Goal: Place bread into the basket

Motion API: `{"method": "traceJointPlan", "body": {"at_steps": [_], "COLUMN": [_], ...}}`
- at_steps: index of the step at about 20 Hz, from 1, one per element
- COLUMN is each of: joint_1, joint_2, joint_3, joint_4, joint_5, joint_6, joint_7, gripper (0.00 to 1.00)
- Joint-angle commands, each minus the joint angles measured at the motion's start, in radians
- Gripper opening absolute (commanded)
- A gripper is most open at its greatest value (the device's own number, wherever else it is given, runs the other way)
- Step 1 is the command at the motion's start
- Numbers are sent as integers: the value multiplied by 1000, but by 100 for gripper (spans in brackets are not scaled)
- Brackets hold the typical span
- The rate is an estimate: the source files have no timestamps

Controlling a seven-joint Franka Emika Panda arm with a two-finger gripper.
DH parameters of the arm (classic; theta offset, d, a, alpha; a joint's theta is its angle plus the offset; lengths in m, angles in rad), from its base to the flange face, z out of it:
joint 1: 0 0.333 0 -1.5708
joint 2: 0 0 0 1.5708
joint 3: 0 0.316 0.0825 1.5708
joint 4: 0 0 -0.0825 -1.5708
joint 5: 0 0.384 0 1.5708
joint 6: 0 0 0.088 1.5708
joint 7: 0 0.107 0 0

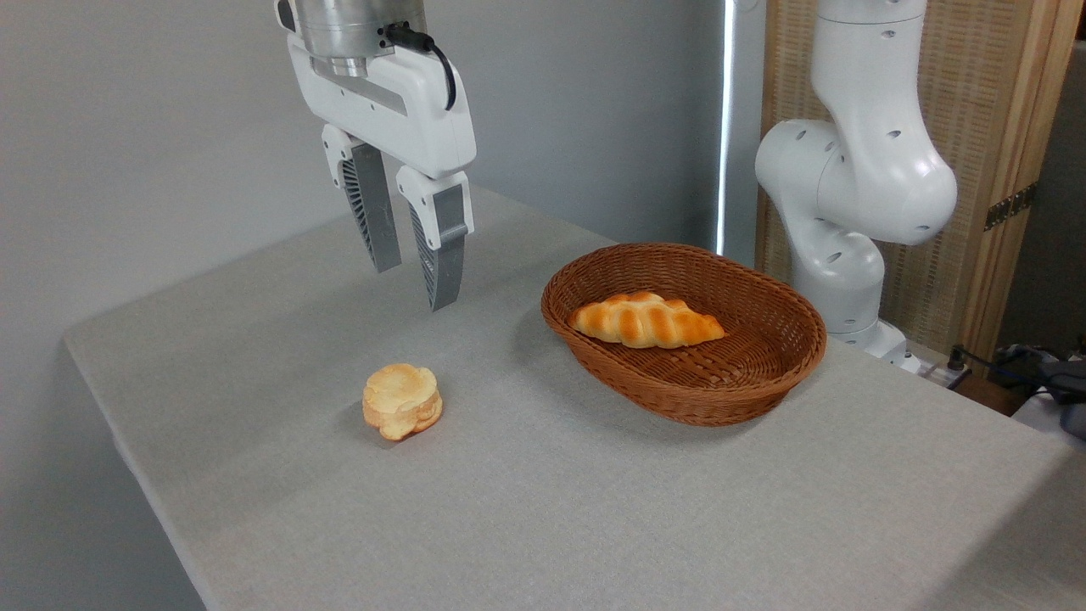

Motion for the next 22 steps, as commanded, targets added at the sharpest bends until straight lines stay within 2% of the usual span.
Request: {"method": "traceJointPlan", "body": {"at_steps": [1,22], "joint_1": [-1,-2], "joint_2": [12,12], "joint_3": [5,-9], "joint_4": [23,22], "joint_5": [7,8], "joint_6": [5,-3], "joint_7": [1,1], "gripper": [100,100]}}
